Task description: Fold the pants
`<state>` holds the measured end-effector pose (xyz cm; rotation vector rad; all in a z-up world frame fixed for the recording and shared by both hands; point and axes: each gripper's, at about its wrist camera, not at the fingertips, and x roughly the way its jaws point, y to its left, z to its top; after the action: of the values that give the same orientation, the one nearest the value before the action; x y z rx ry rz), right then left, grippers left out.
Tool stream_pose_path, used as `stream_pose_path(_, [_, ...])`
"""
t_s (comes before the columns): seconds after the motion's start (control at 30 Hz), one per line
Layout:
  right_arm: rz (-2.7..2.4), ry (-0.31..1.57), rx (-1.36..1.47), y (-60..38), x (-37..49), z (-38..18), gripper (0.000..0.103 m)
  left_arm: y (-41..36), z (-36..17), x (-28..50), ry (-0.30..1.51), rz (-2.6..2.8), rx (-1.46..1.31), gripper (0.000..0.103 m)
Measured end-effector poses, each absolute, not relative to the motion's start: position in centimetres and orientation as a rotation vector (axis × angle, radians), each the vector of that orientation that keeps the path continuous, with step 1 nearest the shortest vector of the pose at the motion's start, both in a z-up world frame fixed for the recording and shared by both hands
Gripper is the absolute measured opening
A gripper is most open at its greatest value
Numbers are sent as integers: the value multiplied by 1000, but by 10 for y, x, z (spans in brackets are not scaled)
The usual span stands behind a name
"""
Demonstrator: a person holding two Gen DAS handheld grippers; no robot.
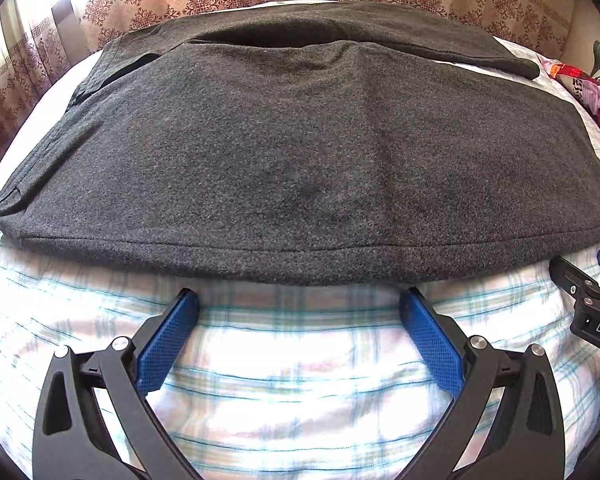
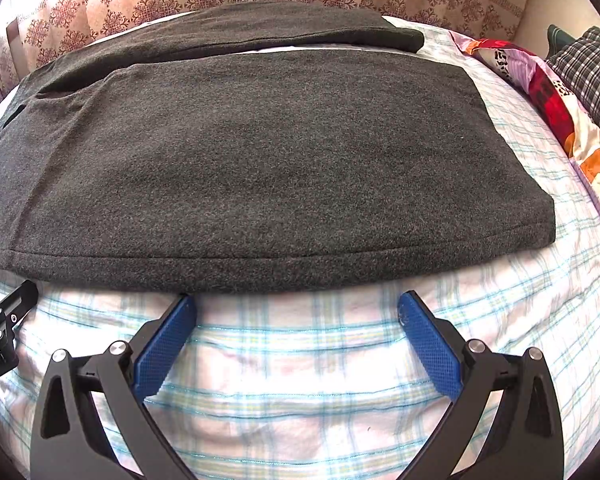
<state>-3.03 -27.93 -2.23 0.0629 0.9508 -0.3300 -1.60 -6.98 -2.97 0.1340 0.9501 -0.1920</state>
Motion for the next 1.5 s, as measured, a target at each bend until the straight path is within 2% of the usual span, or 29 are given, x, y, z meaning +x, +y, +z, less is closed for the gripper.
stream_pose_path(0.43, [-327, 944, 69, -274, -39, -24, 98, -70, -29, -16, 950, -197, 133, 101])
stream_pose_path(1.17, [-334, 942, 54, -267, -37, -26, 98, -69, -30, -3, 1053, -249, 169, 101])
stream_pose_path(1.5, [-332, 943, 57, -267, -38, -26, 98, -70, -32, -8, 1008, -250, 179, 101])
